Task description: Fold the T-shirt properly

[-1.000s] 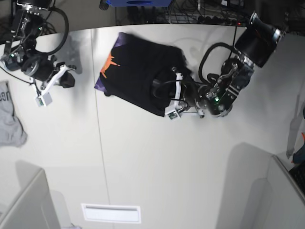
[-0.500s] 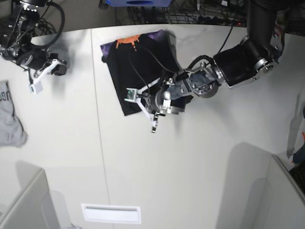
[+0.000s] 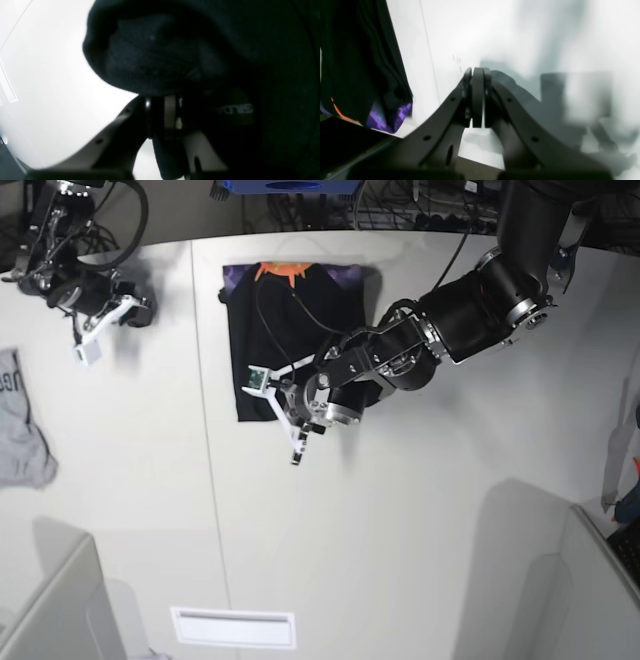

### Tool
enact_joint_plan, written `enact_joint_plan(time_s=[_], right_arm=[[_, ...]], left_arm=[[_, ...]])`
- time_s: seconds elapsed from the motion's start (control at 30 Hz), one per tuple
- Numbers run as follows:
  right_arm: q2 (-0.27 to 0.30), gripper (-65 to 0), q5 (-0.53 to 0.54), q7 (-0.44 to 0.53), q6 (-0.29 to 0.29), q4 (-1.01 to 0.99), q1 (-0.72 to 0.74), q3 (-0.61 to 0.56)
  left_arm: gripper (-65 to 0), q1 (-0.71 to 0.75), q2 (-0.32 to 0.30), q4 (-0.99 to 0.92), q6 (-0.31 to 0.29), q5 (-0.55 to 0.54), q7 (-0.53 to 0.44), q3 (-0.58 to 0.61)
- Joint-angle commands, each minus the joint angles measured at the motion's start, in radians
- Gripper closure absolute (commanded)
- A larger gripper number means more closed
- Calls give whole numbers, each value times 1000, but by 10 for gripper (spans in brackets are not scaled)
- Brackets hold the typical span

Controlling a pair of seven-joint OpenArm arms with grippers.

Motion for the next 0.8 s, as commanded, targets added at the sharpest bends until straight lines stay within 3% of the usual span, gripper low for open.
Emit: enact_joint_plan(time_s=[0.0,0.3,0.43,0.53,0.63,0.77], right_arm=[[16,0,12,9,3,12,4,6],[22,0,12,9,3,12,6,6],[22,0,12,9,3,12,6,6],[22,0,12,9,3,12,6,6],[22,0,12,7,3,12,3,6],[17,0,12,9,6,23,-2,6]], left_arm=[[0,-21,4,9,-8,3,4,-3],[0,-32,20,31,-8,3,13,-10],[-258,-58,21,60,-8,3,13,-10],[-370,-69,23,102,-8,3,13,-16],[-374,-67,20,148,-8,3,28,-116],[-364,-46,24,266,-8,-3,96,-349]])
